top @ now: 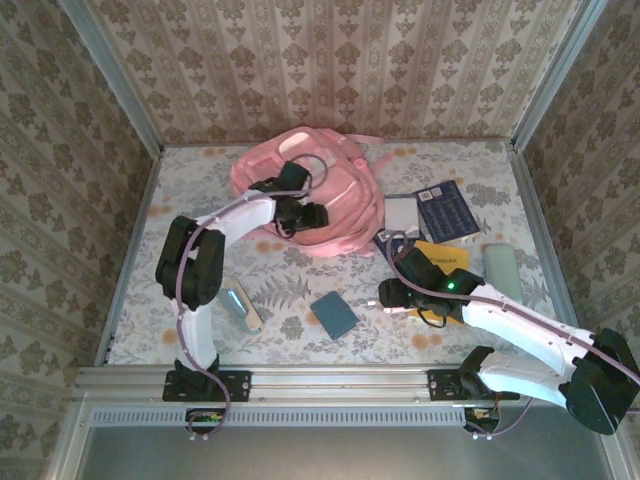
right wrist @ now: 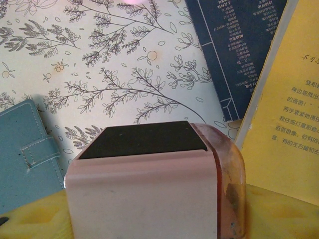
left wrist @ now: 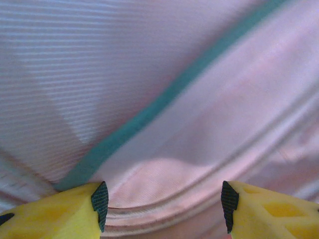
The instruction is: Pack the student bag
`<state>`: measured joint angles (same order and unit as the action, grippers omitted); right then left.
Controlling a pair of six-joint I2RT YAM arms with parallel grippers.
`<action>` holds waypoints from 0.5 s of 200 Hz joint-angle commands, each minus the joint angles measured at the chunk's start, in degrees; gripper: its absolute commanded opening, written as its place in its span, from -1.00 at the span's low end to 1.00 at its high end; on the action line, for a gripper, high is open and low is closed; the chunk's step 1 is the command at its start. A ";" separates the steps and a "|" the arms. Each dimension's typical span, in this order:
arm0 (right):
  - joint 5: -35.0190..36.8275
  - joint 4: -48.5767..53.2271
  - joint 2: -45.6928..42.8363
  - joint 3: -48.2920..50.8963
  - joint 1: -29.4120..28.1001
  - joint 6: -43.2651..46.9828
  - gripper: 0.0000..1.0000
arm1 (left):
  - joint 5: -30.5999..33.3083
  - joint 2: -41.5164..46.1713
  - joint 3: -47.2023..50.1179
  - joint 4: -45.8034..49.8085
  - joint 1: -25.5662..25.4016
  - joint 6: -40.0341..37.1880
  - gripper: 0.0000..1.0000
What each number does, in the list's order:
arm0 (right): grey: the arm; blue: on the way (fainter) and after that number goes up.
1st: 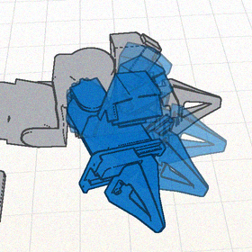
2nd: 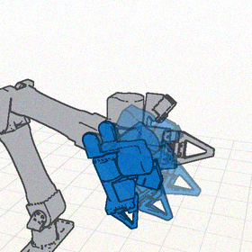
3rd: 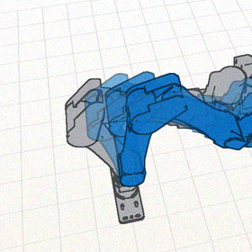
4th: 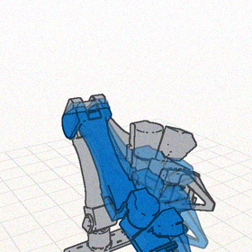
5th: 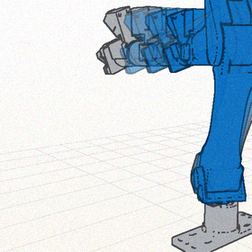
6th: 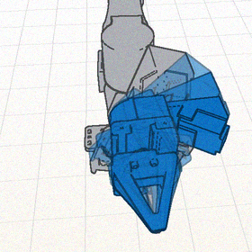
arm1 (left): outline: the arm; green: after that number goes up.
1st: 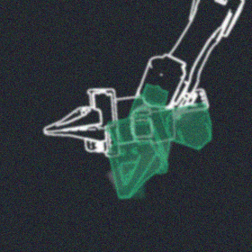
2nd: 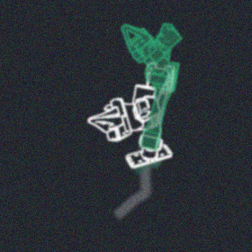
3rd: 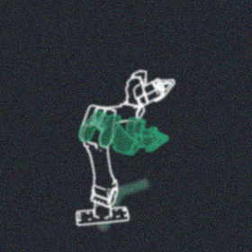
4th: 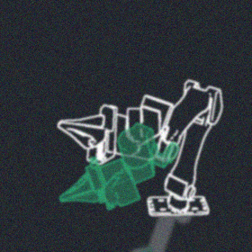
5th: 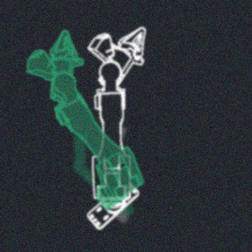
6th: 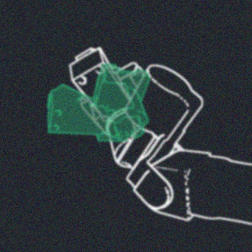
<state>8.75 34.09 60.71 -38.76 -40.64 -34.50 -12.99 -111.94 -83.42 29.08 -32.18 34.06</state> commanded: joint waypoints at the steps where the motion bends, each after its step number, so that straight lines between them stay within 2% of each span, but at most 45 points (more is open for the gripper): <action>1: 0.11 1.18 -1.63 0.64 0.54 0.05 0.07 | -0.64 3.73 -3.11 2.33 -0.08 -2.52 0.31; 20: 0.11 1.09 -2.00 0.79 0.65 -0.13 0.07 | 0.63 2.86 -8.47 5.95 0.43 -10.02 0.34; 56: 0.06 1.40 -1.56 -0.07 1.00 -0.13 0.08 | -4.42 -4.67 -17.51 9.26 2.61 -17.98 0.30; 100: 0.12 2.41 -1.58 -0.92 1.61 0.07 0.08 | -17.25 -15.32 -28.43 11.18 4.32 -22.55 0.24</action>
<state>8.73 34.96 59.90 -38.48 -39.77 -34.50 -20.97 -121.32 -107.72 35.70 -28.10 16.86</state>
